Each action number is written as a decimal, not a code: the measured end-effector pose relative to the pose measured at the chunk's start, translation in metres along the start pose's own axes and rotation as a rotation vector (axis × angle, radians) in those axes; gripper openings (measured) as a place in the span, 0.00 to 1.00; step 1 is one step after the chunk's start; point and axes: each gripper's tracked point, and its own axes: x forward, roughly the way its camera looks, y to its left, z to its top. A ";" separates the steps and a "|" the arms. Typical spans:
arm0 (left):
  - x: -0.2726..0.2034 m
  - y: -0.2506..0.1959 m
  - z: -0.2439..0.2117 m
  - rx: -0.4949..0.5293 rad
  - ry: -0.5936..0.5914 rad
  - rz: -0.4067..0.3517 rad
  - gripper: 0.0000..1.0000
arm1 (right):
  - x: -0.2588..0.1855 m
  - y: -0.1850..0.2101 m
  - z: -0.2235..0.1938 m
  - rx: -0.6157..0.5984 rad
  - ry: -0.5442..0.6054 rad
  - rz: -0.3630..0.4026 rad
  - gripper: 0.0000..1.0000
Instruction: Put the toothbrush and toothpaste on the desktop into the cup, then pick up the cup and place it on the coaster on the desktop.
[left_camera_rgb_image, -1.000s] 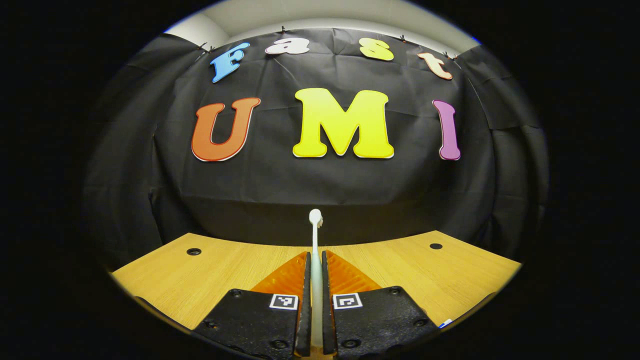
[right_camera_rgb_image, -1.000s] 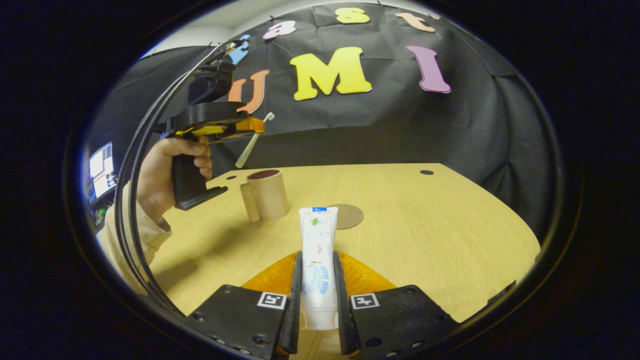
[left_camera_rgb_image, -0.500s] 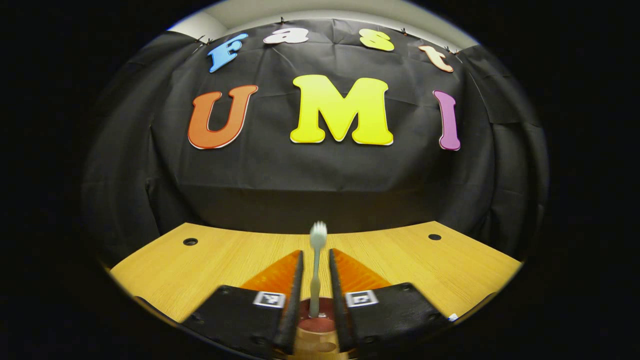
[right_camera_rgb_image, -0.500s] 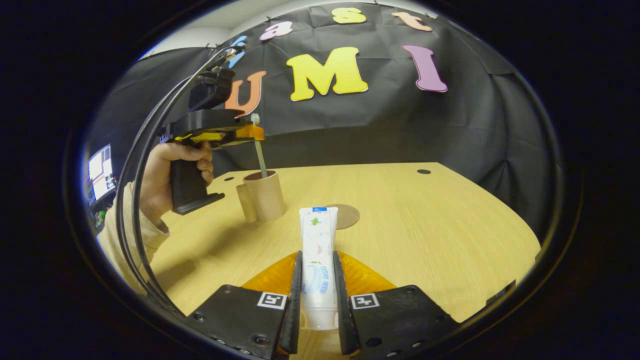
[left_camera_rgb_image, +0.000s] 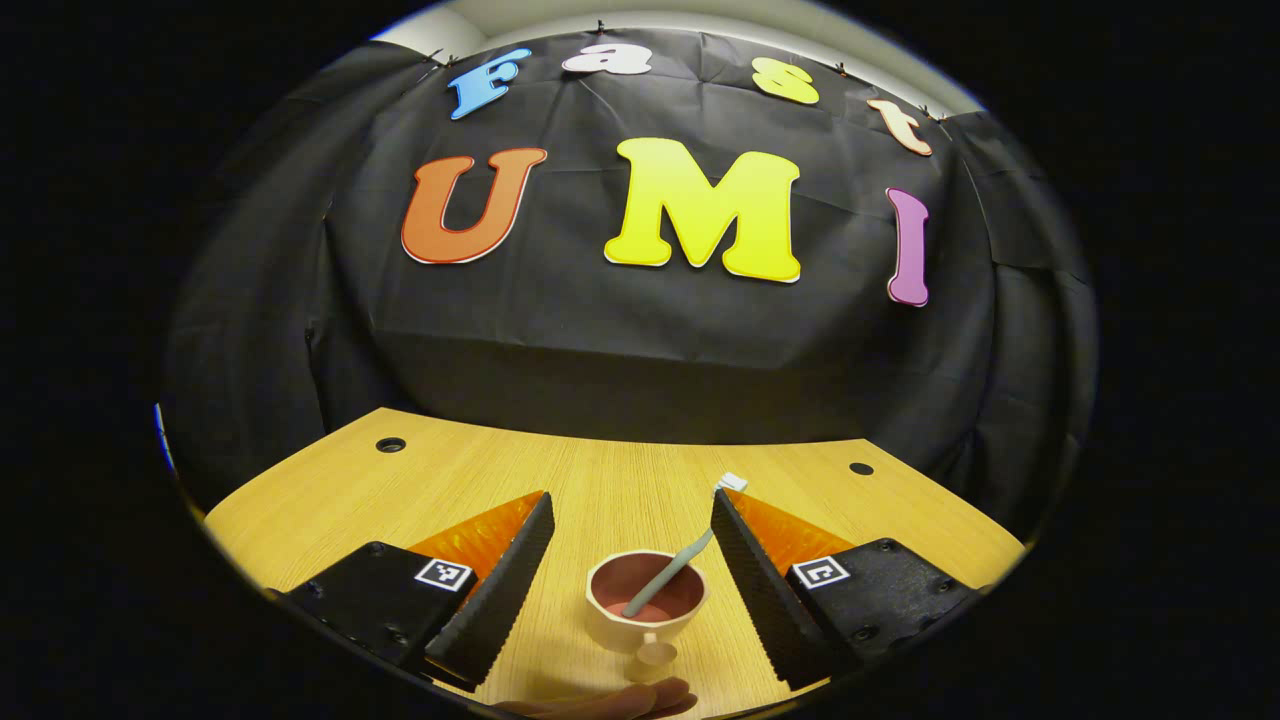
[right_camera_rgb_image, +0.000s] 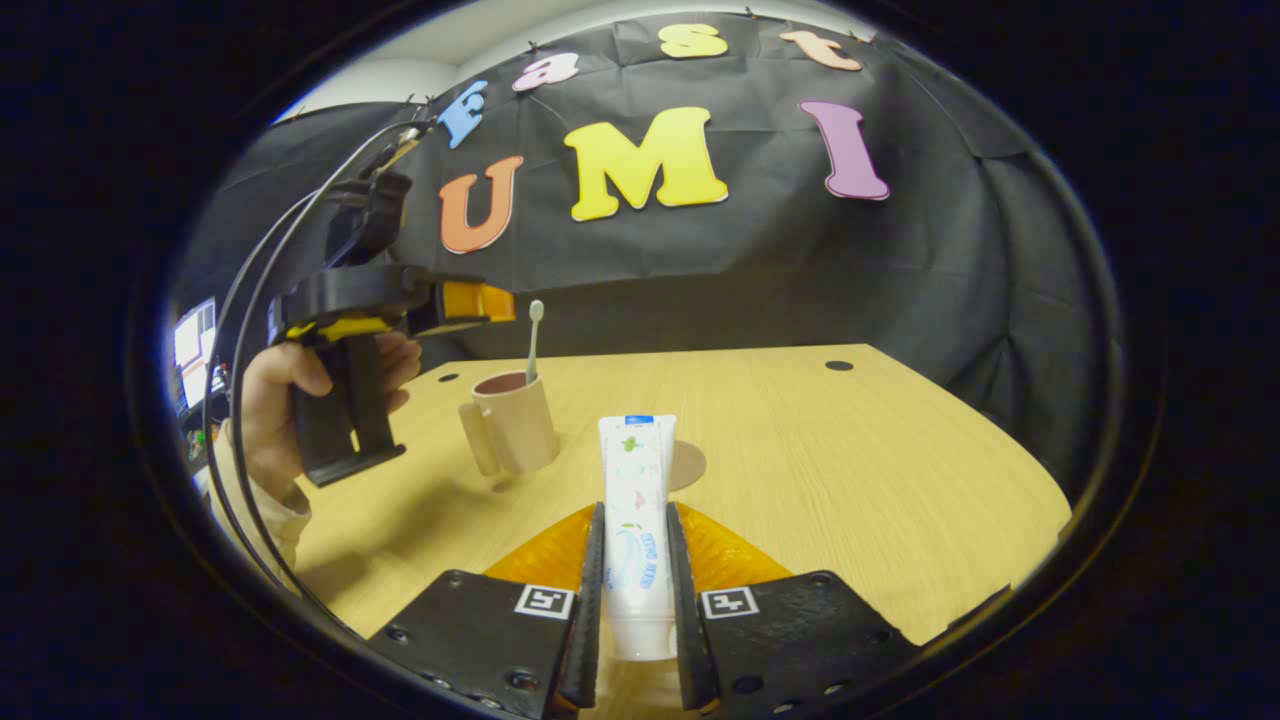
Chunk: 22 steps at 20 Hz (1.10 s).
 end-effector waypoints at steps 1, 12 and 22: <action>-0.006 0.006 0.001 0.001 -0.008 0.011 1.00 | 0.002 0.004 0.011 0.008 -0.011 0.008 0.32; -0.065 0.055 -0.031 0.015 -0.021 0.087 1.00 | 0.056 0.091 0.121 0.003 -0.152 0.120 0.31; -0.087 0.085 -0.050 0.050 -0.004 0.087 1.00 | 0.122 0.185 0.147 -0.008 -0.209 0.213 0.31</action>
